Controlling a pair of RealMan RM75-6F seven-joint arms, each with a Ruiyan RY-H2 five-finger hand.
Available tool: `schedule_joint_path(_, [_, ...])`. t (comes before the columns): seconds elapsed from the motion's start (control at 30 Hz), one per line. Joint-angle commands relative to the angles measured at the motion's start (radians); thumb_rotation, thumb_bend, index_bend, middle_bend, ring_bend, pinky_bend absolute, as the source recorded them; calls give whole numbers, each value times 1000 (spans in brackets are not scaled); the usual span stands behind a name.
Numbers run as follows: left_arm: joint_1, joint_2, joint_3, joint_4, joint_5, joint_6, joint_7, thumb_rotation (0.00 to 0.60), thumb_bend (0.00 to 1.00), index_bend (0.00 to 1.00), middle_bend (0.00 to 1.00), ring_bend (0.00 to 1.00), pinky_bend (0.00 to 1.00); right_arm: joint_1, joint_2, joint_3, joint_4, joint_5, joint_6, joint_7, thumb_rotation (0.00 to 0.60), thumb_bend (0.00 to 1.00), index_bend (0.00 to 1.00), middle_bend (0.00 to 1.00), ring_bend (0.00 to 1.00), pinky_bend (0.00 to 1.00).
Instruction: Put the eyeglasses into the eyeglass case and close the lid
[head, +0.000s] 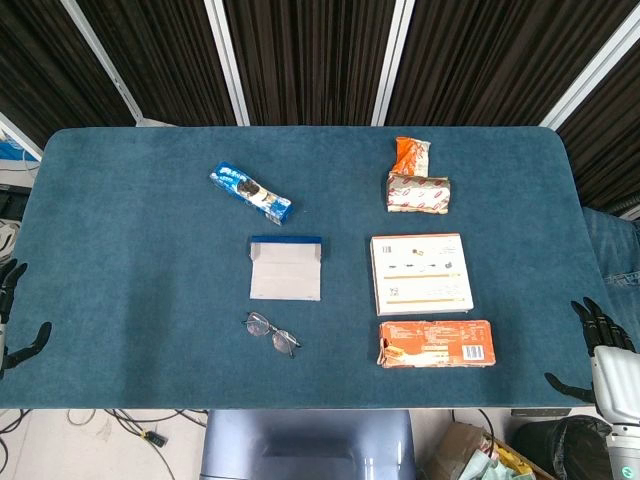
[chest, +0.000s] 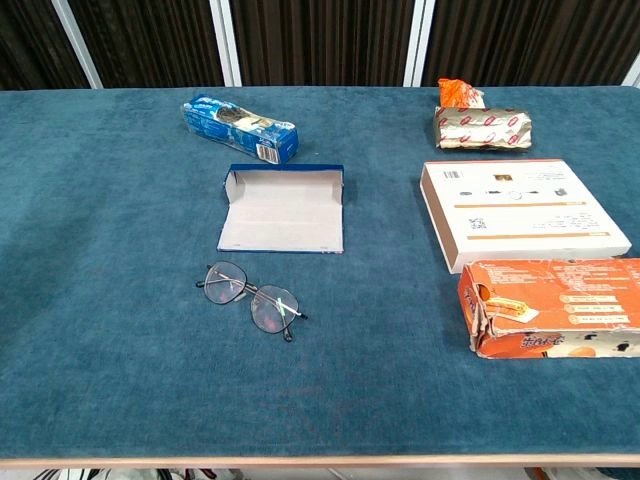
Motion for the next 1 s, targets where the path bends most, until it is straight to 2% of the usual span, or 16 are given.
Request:
schedule_joint_path(0.03, [2,-1,-4,-3,-3,-9,11,600,316,33,26,0,0,-2,3,0,0,2,0,5,600,192,77,35,122,161])
schedule_joint_path(0.3, [10,4,2,-11,33,-23,-2,600,316,34,26,0,0,0,2,-8,-3,-11,-5,5,600,192,77,35,122,161])
schedule_joint_path(0.53, [15,-16,-18,-2,22,-23,31,600,270,37,26,0,0,4,0,-9,-3,-8,-15,-1,600,192,77,35,122,161])
schedule_joint_path(0.8, [8,-31,-14,10,56,-43,50,600,270,32,26,0,0,7,5,-2,-6,8,-22,11,600,193,79,35,122,161])
schedule_joint_path(0.9, [-18,-21,5,16,114,-83,36,600,270,35,27,0,0,5,4,-4,-11,13,-23,11,600,192,79,35,123,161])
schedule_joint_path(1.0, [-65,20,8,-26,150,-153,24,600,270,47,26,0,0,5,3,-6,-13,9,-23,8,600,192,79,35,123,161])
